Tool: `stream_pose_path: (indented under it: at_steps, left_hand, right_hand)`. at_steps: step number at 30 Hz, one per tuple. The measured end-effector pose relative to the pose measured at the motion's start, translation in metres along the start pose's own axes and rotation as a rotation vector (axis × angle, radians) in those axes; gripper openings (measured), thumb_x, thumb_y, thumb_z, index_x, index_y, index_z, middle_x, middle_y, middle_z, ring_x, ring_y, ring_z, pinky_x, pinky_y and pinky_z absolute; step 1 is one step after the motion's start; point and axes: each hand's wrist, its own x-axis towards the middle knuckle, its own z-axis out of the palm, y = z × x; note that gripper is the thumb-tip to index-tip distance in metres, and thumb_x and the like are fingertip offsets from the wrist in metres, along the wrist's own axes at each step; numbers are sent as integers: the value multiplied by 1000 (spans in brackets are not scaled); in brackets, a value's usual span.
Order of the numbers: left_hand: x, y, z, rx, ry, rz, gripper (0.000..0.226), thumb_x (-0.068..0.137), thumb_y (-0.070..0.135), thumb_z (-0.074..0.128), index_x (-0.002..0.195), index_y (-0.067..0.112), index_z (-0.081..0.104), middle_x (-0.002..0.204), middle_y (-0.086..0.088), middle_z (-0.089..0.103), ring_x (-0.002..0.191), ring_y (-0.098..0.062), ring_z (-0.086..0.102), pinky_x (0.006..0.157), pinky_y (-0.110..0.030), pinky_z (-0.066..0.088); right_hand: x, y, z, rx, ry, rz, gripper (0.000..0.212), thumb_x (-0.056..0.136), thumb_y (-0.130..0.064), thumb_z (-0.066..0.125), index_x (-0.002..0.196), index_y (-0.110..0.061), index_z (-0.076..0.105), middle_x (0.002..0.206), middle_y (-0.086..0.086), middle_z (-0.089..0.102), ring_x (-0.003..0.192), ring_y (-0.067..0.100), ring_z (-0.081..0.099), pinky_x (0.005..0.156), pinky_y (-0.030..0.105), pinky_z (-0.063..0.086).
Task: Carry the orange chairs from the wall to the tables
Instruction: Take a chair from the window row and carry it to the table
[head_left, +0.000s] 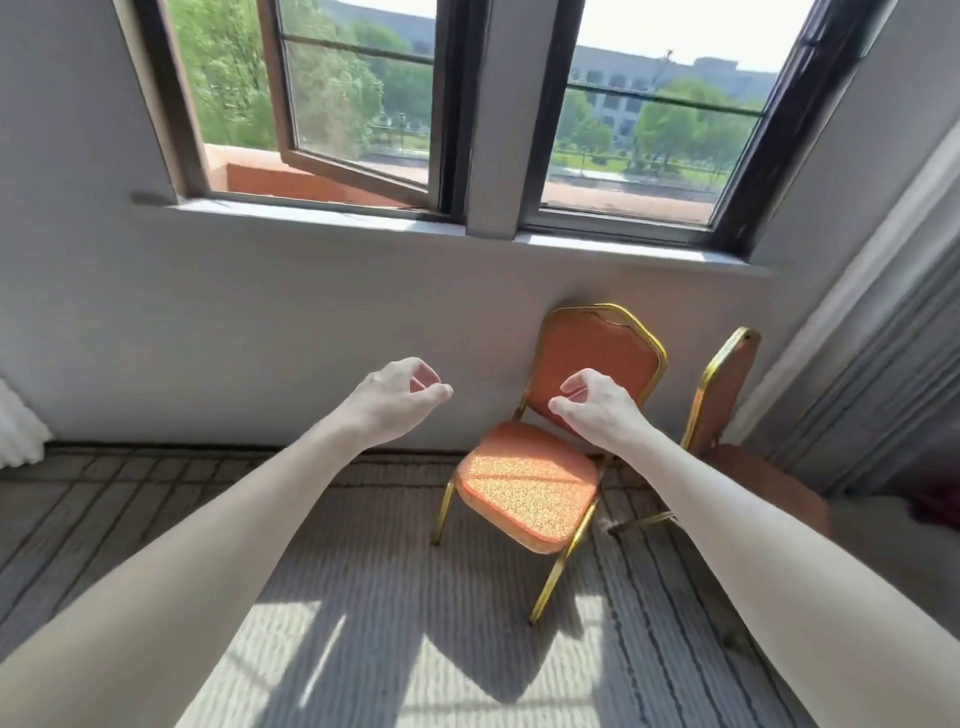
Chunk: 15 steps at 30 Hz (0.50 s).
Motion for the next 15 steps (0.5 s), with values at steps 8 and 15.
stream_pose_path:
  at_steps: [8, 15]
  left_hand:
    - [152, -59, -31, 106, -143, 56, 25, 93, 54, 54, 108, 35, 61, 103, 17, 63, 99, -2, 59, 87, -29, 48]
    - [335, -74, -79, 214, -220, 135, 22, 93, 52, 55, 105, 36, 62, 100, 18, 62, 93, 0, 59, 76, -25, 47]
  right_hand:
    - [149, -23, 65, -10, 23, 71, 37, 92, -39, 61, 123, -20, 54, 111, -3, 60, 96, 13, 60, 79, 28, 49]
    - [298, -35, 93, 60, 90, 219, 40, 89, -43, 61, 123, -21, 56, 118, -1, 61, 108, 18, 58, 96, 40, 51]
